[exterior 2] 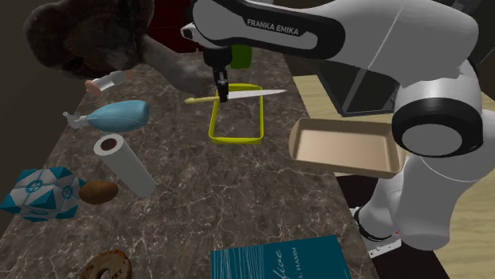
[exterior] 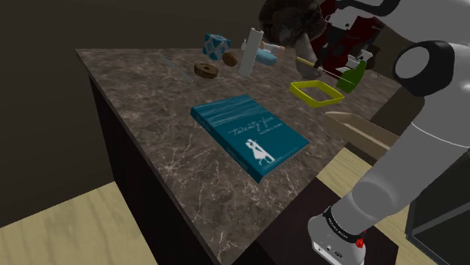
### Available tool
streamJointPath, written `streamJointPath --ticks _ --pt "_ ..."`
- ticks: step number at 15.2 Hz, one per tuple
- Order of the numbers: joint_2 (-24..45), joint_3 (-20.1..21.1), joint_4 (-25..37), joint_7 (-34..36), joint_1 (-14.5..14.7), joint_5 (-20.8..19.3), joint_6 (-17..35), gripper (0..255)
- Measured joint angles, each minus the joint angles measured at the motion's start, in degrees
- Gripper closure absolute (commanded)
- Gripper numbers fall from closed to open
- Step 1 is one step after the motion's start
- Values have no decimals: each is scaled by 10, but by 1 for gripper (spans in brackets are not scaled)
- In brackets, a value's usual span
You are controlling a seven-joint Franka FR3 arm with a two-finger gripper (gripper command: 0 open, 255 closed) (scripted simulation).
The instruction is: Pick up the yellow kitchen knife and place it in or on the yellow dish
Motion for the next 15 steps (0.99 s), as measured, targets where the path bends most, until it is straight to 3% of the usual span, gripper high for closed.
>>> streamJointPath --ticks 4,15 --pt "76 -20 98 -57 -48 32 -30 255" --pt "54 -20 -8 -63 -40 23 55 255"
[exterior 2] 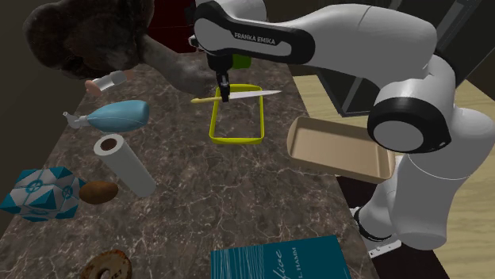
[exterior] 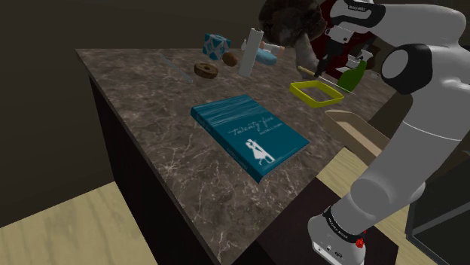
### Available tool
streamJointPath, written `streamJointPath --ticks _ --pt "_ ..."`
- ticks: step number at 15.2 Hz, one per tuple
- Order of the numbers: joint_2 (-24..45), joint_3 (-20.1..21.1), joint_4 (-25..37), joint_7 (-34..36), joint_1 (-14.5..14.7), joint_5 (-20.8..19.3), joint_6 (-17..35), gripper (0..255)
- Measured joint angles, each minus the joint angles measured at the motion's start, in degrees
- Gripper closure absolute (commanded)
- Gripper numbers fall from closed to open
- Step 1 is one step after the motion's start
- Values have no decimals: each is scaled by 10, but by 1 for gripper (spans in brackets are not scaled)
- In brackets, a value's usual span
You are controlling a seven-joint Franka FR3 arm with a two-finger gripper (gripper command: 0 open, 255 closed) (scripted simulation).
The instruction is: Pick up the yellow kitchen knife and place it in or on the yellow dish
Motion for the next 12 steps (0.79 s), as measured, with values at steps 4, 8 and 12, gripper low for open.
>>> streamJointPath --ticks 4,8,12 --pt "-9 1 -45 0 4 -4 36 255" --pt "-9 1 -61 0 5 -3 53 255" --pt "-9 1 -62 0 5 -3 54 255"
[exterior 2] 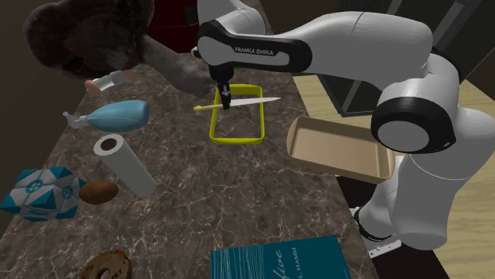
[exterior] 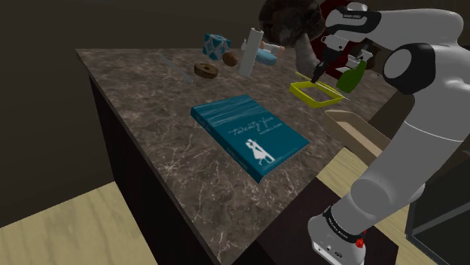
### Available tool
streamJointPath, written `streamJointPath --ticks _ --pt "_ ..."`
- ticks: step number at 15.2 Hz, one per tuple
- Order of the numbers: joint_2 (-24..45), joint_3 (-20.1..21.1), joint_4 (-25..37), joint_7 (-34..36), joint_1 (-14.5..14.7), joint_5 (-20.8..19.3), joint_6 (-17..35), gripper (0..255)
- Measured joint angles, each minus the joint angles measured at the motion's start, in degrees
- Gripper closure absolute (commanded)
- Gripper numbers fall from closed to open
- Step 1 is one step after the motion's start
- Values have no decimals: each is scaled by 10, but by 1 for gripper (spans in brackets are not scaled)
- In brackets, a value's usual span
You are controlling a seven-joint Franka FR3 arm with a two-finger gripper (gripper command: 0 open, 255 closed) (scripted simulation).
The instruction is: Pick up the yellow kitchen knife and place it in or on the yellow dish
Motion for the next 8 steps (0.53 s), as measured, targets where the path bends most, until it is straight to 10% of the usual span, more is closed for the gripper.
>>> streamJointPath --ticks 1,8 --pt "0 0 0 0 0 0 0 0" --pt "1 0 9 0 0 0 -8 0"
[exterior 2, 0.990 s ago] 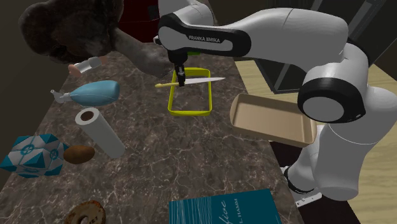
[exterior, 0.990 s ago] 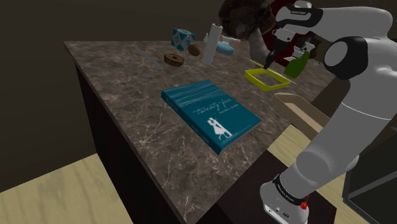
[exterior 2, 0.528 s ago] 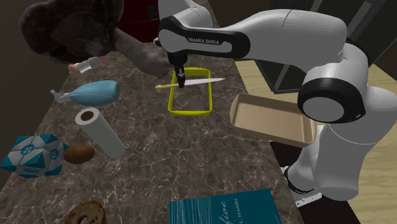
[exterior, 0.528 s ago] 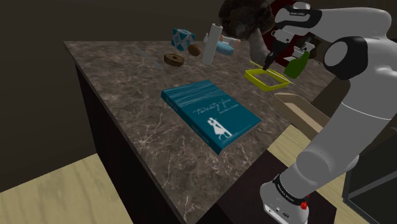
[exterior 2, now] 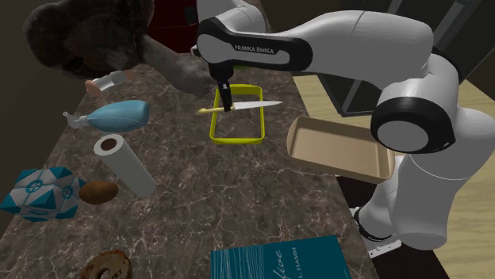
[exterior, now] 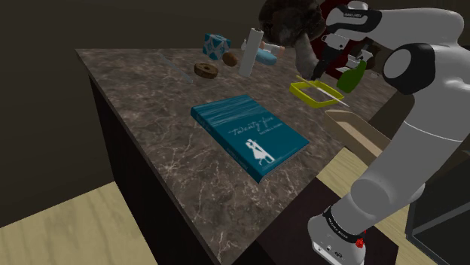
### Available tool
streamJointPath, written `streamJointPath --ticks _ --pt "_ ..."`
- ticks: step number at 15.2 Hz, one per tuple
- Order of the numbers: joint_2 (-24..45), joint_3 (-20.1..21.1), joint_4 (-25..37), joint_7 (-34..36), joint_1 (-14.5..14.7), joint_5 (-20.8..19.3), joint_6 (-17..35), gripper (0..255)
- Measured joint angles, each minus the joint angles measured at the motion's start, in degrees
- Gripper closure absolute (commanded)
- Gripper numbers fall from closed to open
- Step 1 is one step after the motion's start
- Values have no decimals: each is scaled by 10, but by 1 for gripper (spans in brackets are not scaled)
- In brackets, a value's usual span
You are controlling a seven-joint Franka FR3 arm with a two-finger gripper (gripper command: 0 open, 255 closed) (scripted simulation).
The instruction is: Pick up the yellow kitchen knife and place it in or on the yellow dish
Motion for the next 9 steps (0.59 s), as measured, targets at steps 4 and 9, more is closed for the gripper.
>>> streamJointPath --ticks 4,9 --pt "12 -2 72 -2 -8 5 -61 0" --pt "15 -2 85 -2 -9 6 -71 0"
